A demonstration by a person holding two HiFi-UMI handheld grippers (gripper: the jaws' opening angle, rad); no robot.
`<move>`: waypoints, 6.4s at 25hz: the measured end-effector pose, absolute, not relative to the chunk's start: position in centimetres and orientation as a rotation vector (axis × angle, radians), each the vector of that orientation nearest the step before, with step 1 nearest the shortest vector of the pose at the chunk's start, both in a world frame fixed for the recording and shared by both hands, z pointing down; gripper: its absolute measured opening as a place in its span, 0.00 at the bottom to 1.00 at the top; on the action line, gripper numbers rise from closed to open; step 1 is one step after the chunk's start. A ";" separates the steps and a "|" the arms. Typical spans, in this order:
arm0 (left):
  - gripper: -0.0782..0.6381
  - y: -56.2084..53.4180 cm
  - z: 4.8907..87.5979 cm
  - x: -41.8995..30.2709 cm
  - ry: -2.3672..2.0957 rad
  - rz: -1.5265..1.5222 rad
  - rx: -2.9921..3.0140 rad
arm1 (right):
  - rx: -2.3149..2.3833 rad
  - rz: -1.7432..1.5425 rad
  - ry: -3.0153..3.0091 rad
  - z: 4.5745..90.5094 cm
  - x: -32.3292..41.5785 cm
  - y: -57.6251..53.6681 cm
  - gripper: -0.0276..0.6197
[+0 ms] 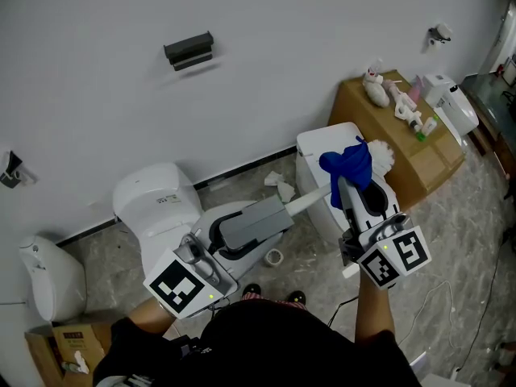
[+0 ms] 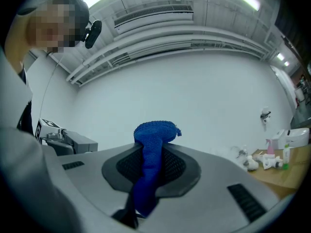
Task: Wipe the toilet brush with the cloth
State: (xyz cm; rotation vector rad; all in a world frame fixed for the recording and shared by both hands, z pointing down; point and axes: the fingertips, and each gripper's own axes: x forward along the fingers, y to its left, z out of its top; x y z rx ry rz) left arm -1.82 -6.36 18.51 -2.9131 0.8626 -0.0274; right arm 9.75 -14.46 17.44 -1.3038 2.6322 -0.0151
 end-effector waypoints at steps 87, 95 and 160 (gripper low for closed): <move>0.35 -8.7 19.2 -2.4 0.881 -0.108 -2.911 | -1.174 -0.035 2.677 19.2 8.2 -12.9 0.16; 0.35 -8.8 19.1 -2.1 0.843 -0.159 -2.889 | -1.138 -0.047 2.678 19.5 8.0 -12.4 0.16; 0.35 -10.4 21.6 -7.2 1.016 -0.189 -2.941 | -1.044 -0.160 2.810 22.0 3.6 -10.7 0.16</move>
